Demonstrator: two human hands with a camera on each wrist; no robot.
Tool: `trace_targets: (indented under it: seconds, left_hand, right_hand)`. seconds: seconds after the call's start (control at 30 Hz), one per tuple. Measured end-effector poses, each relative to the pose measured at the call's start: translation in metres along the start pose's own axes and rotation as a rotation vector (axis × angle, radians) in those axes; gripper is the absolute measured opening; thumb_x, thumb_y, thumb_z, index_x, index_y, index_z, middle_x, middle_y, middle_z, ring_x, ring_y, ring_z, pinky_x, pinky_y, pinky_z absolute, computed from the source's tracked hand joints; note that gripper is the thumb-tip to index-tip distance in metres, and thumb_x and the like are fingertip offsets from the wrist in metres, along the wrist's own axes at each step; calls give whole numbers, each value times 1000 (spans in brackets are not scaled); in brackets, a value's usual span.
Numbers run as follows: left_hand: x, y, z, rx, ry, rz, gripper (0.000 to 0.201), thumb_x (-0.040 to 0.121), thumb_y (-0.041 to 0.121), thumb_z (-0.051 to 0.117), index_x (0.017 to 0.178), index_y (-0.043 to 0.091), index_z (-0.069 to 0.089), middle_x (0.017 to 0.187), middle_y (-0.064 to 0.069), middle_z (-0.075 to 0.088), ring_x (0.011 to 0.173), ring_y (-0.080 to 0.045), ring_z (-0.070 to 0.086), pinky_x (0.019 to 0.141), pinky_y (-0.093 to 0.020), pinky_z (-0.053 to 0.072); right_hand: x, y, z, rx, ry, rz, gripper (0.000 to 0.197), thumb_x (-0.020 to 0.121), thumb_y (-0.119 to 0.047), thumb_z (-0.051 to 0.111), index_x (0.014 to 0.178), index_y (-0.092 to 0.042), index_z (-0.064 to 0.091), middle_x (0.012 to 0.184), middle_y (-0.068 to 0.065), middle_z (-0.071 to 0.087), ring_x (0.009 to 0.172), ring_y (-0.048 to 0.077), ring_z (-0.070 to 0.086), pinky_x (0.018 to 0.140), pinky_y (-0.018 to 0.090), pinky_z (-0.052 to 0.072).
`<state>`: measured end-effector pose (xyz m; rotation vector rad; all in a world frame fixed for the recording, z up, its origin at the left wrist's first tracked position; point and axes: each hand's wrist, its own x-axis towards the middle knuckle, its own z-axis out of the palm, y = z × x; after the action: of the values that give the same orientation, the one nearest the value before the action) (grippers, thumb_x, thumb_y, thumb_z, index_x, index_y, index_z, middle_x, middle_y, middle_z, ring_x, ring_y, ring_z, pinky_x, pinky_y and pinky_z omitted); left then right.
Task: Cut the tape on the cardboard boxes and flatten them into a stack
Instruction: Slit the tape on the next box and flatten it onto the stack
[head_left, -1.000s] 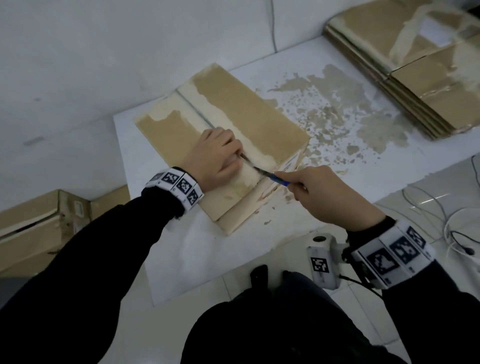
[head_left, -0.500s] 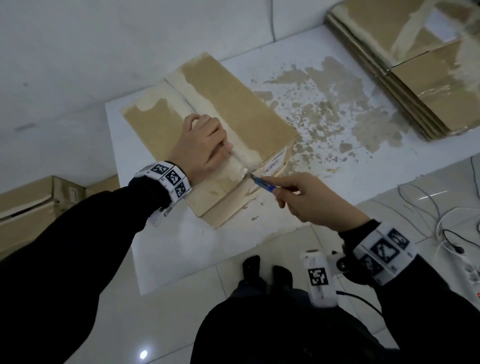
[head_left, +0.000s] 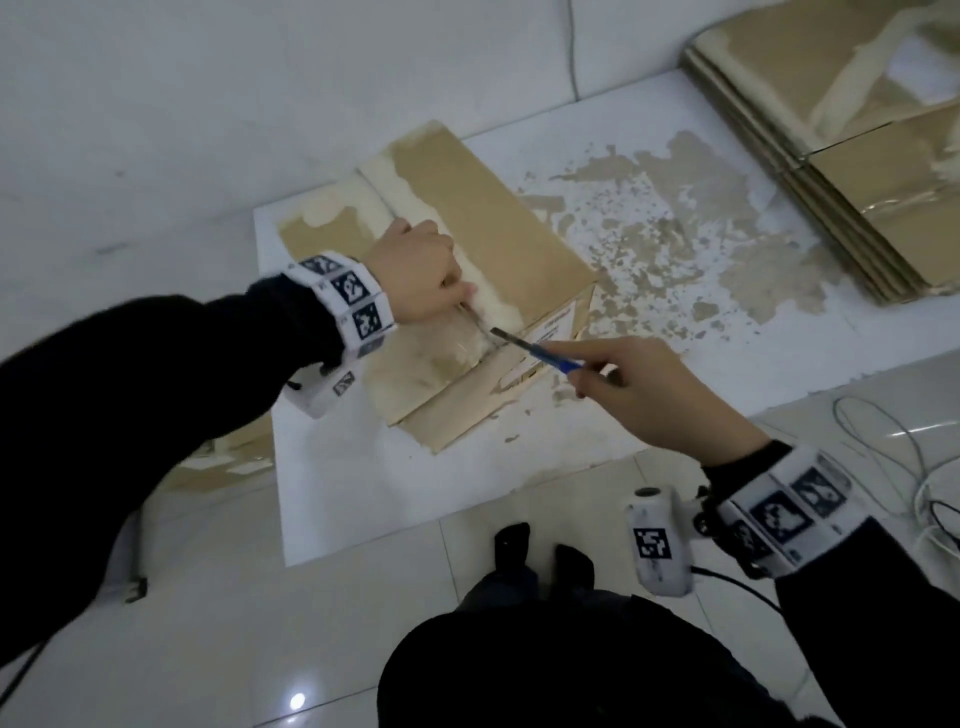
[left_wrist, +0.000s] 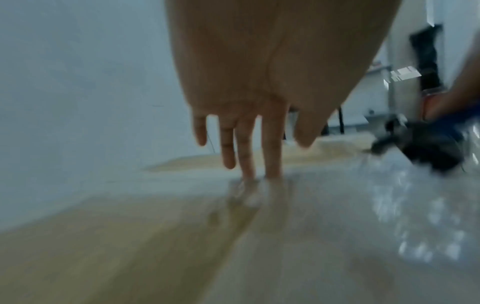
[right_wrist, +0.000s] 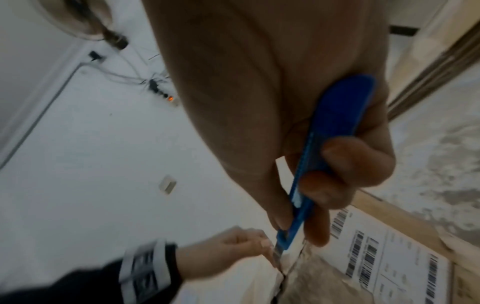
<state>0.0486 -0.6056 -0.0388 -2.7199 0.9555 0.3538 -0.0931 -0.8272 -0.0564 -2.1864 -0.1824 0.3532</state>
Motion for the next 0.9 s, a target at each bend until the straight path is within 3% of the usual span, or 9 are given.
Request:
trace_targets:
  seconds: [0.1,0.17,0.27,0.4,0.57,0.67,0.77,0.83,0.9]
  left_hand:
    - [6,14,-20,-233,-301,-271,48,99,45,40,110,4,64,126,-14,52,119,-30,43,98,-39,35]
    - [10,19,-22,-552,-359,-438,45,100,36,44,131,5,53,140,-12,46,129,-29,43,101,-35,38]
    - [11,23,-7,-950,-197,-707,38,96,32,53,124,6,60,116,-2,56,107,-22,52,79,-28,40]
    - [4,30,12,-1276,-14,-960,53,80,40,72,115,1,64,112,-14,65,97,-29,61,92,-36,49]
    - [15,15,41,-1410,7,-970,90,34,57,88,103,3,69,107,-16,69,92,-31,65,95,-47,50]
    - [6,26,29,-1469,57,-909,49,69,36,81,102,4,67,100,-12,67,94,-29,64,98,-42,49]
    - [0,30,22,-1538,105,-922,47,66,32,83,98,2,67,75,-9,59,66,-23,55,86,-38,48]
    - [-1,33,17,-1521,104,-899,47,70,33,81,104,4,68,68,-4,53,61,-18,49,72,-33,44]
    - [-4,41,10,-1373,105,-830,24,77,33,77,81,13,65,71,-3,54,64,-17,51,66,-30,42]
  right_hand:
    - [3,1,14,-200,-25,-77,40,97,-12,49,131,-33,54,83,3,65,49,5,46,49,17,35]
    - [2,4,19,-208,-28,-101,41,97,-12,49,134,-29,52,90,9,66,57,5,47,55,16,38]
    - [1,4,19,-169,-26,-133,40,97,-9,48,134,-24,52,95,7,65,67,10,49,61,16,39]
    - [2,-8,29,-409,79,-170,47,96,0,44,136,-23,51,84,6,50,75,24,49,63,30,38]
    - [0,-23,32,-647,89,-110,50,89,4,44,132,-19,49,91,5,41,67,23,40,58,31,30]
    - [8,-32,35,-728,89,-82,41,90,1,44,128,-15,48,105,8,47,61,20,34,59,32,32]
    - [4,-23,24,-690,110,-63,44,92,2,41,131,-17,51,105,8,50,66,20,37,61,31,33]
    - [-6,-15,4,-585,96,-82,44,94,-1,42,131,-22,55,98,6,57,69,19,46,60,30,38]
    - [-14,-12,-19,-395,52,-100,37,96,-11,45,125,-30,58,89,3,65,60,15,51,55,27,44]
